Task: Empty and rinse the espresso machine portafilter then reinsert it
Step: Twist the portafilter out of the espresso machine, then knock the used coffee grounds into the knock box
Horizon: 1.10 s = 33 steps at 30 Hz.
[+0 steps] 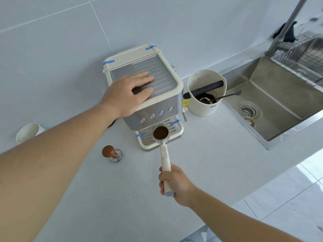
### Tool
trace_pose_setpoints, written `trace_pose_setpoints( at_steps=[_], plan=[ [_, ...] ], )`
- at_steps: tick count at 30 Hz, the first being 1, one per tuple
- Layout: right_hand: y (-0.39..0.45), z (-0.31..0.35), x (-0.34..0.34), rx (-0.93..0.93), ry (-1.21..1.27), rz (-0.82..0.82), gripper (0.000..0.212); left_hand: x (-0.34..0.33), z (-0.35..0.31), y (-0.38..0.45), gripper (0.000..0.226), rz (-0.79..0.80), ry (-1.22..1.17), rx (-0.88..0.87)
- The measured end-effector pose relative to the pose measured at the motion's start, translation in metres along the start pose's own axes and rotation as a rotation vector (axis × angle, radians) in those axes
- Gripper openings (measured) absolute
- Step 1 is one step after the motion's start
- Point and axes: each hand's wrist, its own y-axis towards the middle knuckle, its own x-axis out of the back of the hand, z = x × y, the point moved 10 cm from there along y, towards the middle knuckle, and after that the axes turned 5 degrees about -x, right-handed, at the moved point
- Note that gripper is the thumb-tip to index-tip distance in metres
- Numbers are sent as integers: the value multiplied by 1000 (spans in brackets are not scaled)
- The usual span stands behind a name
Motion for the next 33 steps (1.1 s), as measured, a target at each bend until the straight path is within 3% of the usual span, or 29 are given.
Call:
trace_pose_setpoints(
  at_steps=[14,19,22,27,31,33],
  plan=[
    [-58,45,98,-34,-156,63,34,-7,-8,-5,43,99,119,19],
    [-78,76,124,-12,-183,121,34,-6,-7,-6,41,88,103,112],
    [-85,100,137,14,-147,140,20,-2,-10,-5,40,40,106,178],
    [-86,134,163,28,-41,113,33,0,-15,-2,42,43,126,258],
    [-82,164,178,64,11,98,38,-5,-30,9,28,60,147,249],
    [-79,179,182,83,22,94,38,-7,-36,14,34,52,136,264]
  ],
)
